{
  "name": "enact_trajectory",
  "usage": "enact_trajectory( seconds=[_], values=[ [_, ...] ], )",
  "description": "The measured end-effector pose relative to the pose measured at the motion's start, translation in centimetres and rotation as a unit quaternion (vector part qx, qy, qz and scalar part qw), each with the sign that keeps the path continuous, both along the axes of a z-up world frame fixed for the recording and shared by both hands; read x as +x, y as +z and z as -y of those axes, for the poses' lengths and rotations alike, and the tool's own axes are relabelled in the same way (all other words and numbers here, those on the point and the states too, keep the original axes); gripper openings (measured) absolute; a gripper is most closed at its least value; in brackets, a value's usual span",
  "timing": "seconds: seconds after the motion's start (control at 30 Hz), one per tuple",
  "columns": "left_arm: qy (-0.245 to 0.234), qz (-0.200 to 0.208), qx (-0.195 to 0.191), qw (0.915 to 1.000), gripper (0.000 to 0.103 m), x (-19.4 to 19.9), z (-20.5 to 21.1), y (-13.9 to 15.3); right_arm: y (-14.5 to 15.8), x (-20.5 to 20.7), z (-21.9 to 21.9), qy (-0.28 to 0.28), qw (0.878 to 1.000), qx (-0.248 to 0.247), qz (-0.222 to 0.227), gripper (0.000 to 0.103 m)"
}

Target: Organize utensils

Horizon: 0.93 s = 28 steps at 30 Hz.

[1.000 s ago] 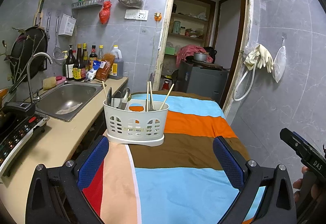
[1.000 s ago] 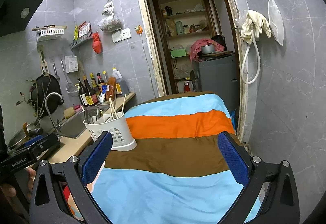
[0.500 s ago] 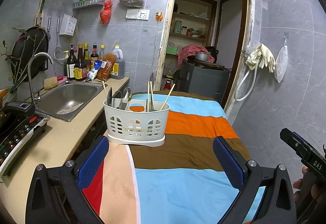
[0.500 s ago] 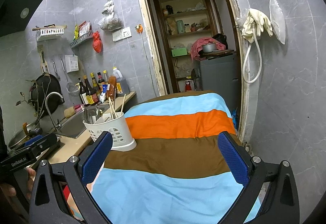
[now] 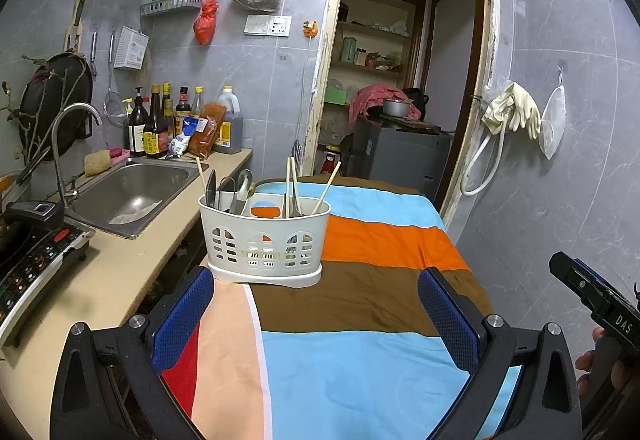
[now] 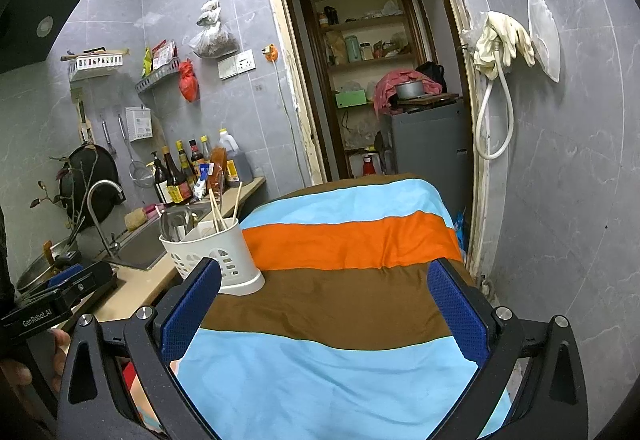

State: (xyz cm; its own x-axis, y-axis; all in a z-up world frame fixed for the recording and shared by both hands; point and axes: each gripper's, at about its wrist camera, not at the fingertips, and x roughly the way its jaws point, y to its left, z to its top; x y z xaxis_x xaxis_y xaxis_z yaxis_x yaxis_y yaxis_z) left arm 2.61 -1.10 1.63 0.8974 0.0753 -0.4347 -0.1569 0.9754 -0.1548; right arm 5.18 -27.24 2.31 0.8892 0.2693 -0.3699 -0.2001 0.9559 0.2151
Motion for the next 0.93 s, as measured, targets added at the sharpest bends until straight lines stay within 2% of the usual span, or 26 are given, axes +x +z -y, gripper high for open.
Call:
enact_trajectory(
  seconds=[0.17,0.47,0.93],
  values=[
    [0.016,0.002,0.022,0.9996,0.103,0.3,0.4,-0.1,-0.4,0.1,0.2,0.000,1.000,-0.001,-0.002,0.101],
    [0.015,-0.002,0.019,0.9997,0.102,1.2,0.6,0.0,-0.9,0.4,0.4,0.000,1.000,-0.001,-0.006,0.101],
    [0.009,-0.019,0.021,0.9995,0.102,3.1,-0.2,-0.3,-1.4,3.1,0.6,0.002,1.000,-0.001,-0.024,0.101]
  ],
)
